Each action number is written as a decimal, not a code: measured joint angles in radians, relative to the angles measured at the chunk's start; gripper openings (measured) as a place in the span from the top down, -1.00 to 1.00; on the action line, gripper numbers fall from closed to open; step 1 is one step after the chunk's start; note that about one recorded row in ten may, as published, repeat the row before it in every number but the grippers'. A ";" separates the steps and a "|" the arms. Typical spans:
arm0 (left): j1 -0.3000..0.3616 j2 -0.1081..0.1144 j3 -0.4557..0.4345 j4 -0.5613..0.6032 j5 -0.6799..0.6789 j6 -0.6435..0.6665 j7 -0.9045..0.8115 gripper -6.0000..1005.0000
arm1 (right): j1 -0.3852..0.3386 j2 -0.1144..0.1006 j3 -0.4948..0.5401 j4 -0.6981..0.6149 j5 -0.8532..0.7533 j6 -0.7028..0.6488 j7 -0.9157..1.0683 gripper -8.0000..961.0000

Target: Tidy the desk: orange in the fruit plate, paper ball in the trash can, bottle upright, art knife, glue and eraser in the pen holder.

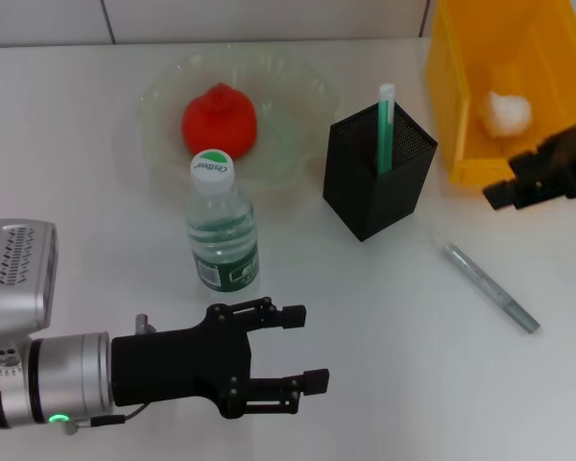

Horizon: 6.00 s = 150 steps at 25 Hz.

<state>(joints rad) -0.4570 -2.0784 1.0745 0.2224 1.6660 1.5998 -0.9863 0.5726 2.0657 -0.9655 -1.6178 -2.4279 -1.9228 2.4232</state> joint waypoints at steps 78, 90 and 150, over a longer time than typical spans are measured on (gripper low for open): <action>0.000 -0.002 -0.004 -0.003 0.000 -0.018 0.001 -0.64 | -0.294 0.019 -0.071 0.008 0.369 0.441 -0.209 0.72; 0.000 -0.002 -0.005 -0.003 -0.008 -0.019 -0.004 -0.64 | -0.145 0.016 0.029 0.870 1.033 0.485 -1.096 0.73; 0.139 0.052 -0.070 0.072 0.040 0.196 -0.039 -0.64 | -0.256 -0.012 0.065 1.064 0.585 0.008 -1.228 -0.58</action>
<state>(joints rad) -0.3178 -2.0265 1.0043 0.2942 1.7059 1.7955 -1.0248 0.3168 2.0541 -0.9004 -0.5539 -1.8427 -1.9143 1.1947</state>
